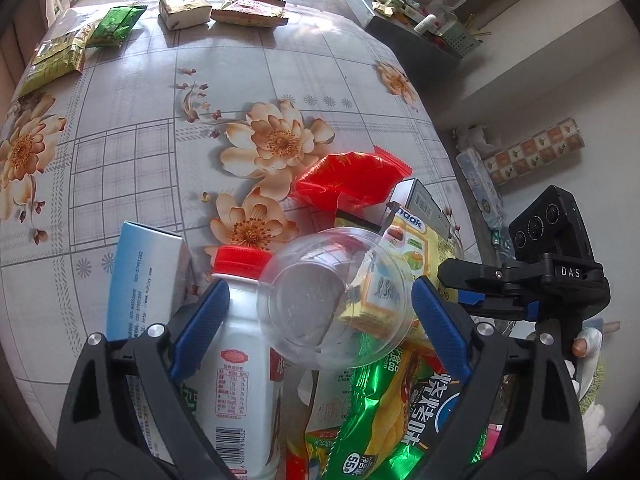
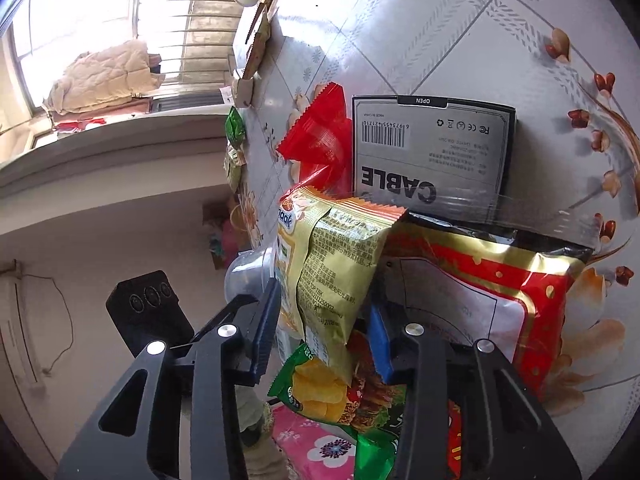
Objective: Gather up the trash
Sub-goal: 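Grasp the clear plastic cup with the left tool while the right tool grasps a yellow snack packet, then carry cup and yellow packet to the blue wastebasket and release both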
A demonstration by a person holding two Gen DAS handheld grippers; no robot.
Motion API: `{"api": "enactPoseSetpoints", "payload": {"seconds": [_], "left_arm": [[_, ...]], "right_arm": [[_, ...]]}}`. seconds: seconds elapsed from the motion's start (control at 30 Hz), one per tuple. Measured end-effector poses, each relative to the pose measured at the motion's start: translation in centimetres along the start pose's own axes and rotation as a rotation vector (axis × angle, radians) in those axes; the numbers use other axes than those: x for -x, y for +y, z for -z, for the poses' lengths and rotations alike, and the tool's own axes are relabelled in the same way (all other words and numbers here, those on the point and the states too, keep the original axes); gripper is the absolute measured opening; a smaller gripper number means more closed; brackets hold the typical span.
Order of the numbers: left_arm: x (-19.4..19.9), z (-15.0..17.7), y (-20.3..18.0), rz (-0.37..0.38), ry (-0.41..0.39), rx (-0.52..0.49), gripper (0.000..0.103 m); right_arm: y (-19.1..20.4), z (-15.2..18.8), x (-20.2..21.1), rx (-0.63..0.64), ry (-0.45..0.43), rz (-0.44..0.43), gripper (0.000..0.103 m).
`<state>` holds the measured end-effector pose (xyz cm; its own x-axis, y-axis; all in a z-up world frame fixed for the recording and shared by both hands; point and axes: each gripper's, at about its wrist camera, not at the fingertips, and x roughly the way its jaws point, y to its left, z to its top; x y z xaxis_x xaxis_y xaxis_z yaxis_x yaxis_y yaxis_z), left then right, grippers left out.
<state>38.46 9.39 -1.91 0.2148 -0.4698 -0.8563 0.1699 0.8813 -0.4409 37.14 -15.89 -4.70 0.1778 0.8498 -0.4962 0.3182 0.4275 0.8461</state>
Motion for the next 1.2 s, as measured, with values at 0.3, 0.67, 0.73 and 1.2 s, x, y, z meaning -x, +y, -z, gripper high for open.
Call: {"api": "enactPoseSetpoints", "payload": {"seconds": [0.3, 0.67, 0.73, 1.2], "left_arm": [[0.4, 0.3, -0.8, 0.007, -0.011, -0.017, 0.068], [3.8, 0.3, -1.5, 0.0, -0.105, -0.032, 0.067], [4.7, 0.4, -1.9, -0.005, -0.124, -0.035, 0.067], [9.0, 2.1, -11.1, -0.027, -0.19, -0.162, 0.066]], "right_arm": [[0.2, 0.1, 0.1, 0.026, 0.007, -0.019, 0.02], [1.9, 0.6, 2.4, 0.111, -0.048, -0.053, 0.009], [2.3, 0.8, 2.8, 0.126, -0.057, -0.067, 0.008], [2.6, 3.6, 11.7, 0.203, -0.176, -0.185, 0.008]]}}
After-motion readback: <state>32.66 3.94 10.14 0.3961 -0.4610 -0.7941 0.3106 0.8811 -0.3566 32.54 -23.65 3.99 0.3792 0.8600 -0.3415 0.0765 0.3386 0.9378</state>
